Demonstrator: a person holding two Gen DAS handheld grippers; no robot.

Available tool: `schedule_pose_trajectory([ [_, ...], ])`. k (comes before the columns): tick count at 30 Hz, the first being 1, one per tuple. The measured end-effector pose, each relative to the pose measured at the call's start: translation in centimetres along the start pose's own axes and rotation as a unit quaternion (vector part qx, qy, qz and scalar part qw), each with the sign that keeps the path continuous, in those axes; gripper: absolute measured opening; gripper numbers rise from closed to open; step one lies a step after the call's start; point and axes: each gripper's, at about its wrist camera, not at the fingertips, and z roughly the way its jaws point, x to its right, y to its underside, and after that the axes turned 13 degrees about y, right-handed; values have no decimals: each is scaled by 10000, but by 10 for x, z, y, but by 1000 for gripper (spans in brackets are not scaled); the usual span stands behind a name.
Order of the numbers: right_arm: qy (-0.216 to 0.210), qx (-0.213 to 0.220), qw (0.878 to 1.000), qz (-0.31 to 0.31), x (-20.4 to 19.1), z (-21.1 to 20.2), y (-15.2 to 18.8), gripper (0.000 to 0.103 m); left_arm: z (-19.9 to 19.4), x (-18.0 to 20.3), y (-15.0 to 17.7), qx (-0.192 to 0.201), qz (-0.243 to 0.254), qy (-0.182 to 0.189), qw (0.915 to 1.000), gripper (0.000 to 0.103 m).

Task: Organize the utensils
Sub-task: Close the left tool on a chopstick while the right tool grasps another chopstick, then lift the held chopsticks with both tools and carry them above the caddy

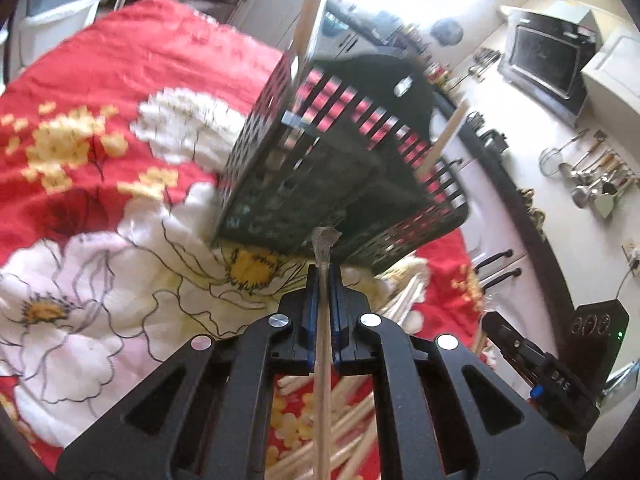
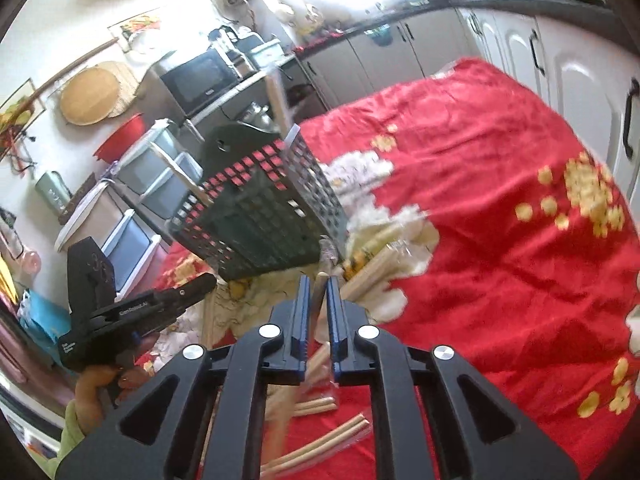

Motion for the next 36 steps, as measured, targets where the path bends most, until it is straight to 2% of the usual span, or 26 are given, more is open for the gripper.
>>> schedule_pose_trajectory([
  [16,-363,684,9951,-620,-48,-45,-17,6,-66,46,-5,896,643,152,9938,2],
  [22,-470,1075,9907,-682,-58,-64,-25,6,-86,64,-6,1212,898,185,9884,2],
  [36,-536,1609,9805,-995,-88,-78,-47,6,-111,95,-26,1742,1410,89,9745,2],
])
